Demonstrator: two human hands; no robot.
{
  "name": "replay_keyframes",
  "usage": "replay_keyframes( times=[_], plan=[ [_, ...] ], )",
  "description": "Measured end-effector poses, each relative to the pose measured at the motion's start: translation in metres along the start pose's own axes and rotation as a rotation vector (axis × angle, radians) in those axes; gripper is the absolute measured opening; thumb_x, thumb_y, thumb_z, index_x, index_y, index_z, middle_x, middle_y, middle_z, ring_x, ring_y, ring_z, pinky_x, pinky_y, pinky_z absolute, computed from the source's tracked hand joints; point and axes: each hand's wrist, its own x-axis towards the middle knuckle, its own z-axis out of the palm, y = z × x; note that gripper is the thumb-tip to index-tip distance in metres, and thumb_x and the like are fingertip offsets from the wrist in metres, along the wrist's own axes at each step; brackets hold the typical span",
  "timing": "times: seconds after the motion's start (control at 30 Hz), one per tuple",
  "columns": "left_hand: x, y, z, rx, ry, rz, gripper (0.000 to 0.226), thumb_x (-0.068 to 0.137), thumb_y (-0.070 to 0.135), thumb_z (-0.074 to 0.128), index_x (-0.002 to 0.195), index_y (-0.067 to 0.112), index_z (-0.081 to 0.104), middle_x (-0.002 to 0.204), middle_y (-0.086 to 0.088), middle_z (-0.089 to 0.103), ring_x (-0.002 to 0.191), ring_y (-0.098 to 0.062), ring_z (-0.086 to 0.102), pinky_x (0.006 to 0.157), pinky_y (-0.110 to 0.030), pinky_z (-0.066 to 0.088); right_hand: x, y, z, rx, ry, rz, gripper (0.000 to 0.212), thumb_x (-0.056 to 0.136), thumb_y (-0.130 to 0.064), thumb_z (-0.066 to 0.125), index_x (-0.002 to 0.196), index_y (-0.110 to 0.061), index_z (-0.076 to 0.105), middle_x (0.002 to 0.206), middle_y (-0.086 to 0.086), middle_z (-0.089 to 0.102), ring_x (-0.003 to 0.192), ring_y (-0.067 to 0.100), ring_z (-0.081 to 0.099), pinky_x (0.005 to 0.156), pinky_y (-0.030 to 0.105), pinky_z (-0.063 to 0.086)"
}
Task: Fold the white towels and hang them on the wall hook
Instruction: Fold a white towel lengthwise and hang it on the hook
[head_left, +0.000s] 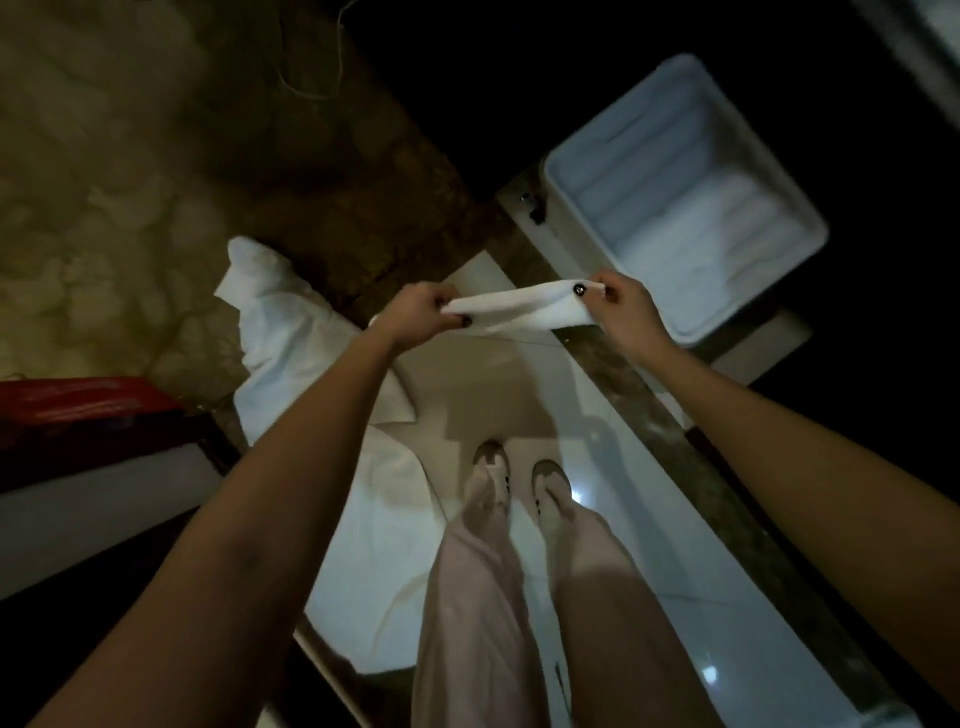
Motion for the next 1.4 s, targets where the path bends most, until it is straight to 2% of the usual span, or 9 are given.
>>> replay_keyframes(
  times=[0.2,0.33,0.47,0.63,0.87,1.03,1.13,1.2,1.4],
  plan=[
    [-0.066,0.065,-0.054,0.09,-0.02,-0.031,0.017,0.084,0.021,0.071,0.093,0.007,0.066,0.078,-0.008,0.058,0.066,-0.016,0.051,0.059,-0.028,0.038,-0.084,-0.05,-0.061,0.071,0.21,0.106,0.014,0.098,-0.018,0.052,0.085,-0.013,0.055,0.074,-0.007,0.051,0.068,0.002,0.046,0.052,0.003,0.034],
    [-0.102,0.105,-0.065,0.187,-0.093,-0.019,0.02,0.085,0.014,0.069,0.096,-0.002,0.068,0.086,-0.015,0.062,0.077,-0.024,0.055,0.065,-0.029,0.036,-0.156,-0.057,-0.079,0.131,0.296,0.166,0.014,0.097,-0.01,0.052,0.084,-0.009,0.057,0.073,-0.003,0.053,0.065,-0.005,0.052,0.052,0.002,0.034],
    [-0.125,0.139,-0.066,0.164,-0.041,0.074,0.019,0.086,0.02,0.068,0.088,0.001,0.067,0.084,-0.014,0.063,0.081,-0.03,0.06,0.067,-0.037,0.043,-0.221,-0.056,-0.086,0.115,0.485,0.224,0.016,0.097,-0.01,0.052,0.089,0.001,0.061,0.083,0.016,0.056,0.078,0.016,0.051,0.064,0.022,0.036],
    [-0.155,0.193,-0.053,0.156,0.056,0.296,0.019,0.088,0.024,0.066,0.087,0.005,0.069,0.081,-0.012,0.068,0.074,-0.023,0.061,0.065,-0.037,0.047,-0.323,-0.045,-0.09,0.032,0.833,0.334,0.022,0.098,-0.021,0.053,0.104,-0.003,0.064,0.105,0.014,0.062,0.093,0.02,0.057,0.083,0.033,0.047],
    [-0.22,0.287,0.029,-0.06,0.099,0.503,0.014,0.093,0.021,0.058,0.091,0.009,0.065,0.082,0.001,0.064,0.077,-0.017,0.059,0.062,-0.026,0.041,-0.434,-0.049,-0.089,0.309,1.417,0.504,0.03,0.098,-0.017,0.05,0.069,-0.013,0.046,0.061,-0.005,0.044,0.054,0.002,0.041,0.049,0.005,0.035],
    [-0.276,0.358,0.083,-0.269,-0.01,0.656,0.009,0.093,0.019,0.058,0.085,0.014,0.06,0.071,0.008,0.057,0.066,-0.008,0.051,0.054,-0.008,0.033,-0.514,-0.066,-0.101,0.438,1.71,0.515,0.026,0.097,-0.018,0.05,0.071,-0.013,0.046,0.062,-0.004,0.043,0.055,0.005,0.042,0.058,0.016,0.038],
    [-0.308,0.401,0.114,-0.266,-0.161,0.794,0.007,0.092,0.018,0.058,0.086,0.021,0.061,0.077,0.009,0.06,0.074,-0.005,0.056,0.062,-0.008,0.039,-0.567,-0.077,-0.112,0.479,1.766,0.452,0.006,0.097,-0.021,0.054,0.096,-0.018,0.059,0.083,-0.004,0.061,0.076,0.007,0.063,0.068,0.021,0.053],
    [-0.329,0.426,0.134,-0.24,-0.248,0.877,0.009,0.092,0.018,0.059,0.087,0.026,0.061,0.079,0.016,0.06,0.078,-0.001,0.057,0.067,-0.012,0.041,-0.6,-0.083,-0.118,0.49,1.775,0.333,0.012,0.096,-0.017,0.057,0.108,-0.018,0.059,0.092,-0.004,0.064,0.078,0.004,0.066,0.065,0.017,0.055],
    [-0.389,0.487,0.187,-0.138,-0.551,1.053,0.01,0.092,0.02,0.06,0.095,0.022,0.068,0.083,0.018,0.063,0.078,0.006,0.059,0.068,-0.014,0.048,-0.68,-0.079,-0.134,0.518,1.6,0.283,0.014,0.091,-0.013,0.065,0.104,-0.01,0.065,0.099,0.006,0.07,0.087,0.015,0.071,0.078,0.027,0.059]
  ],
)
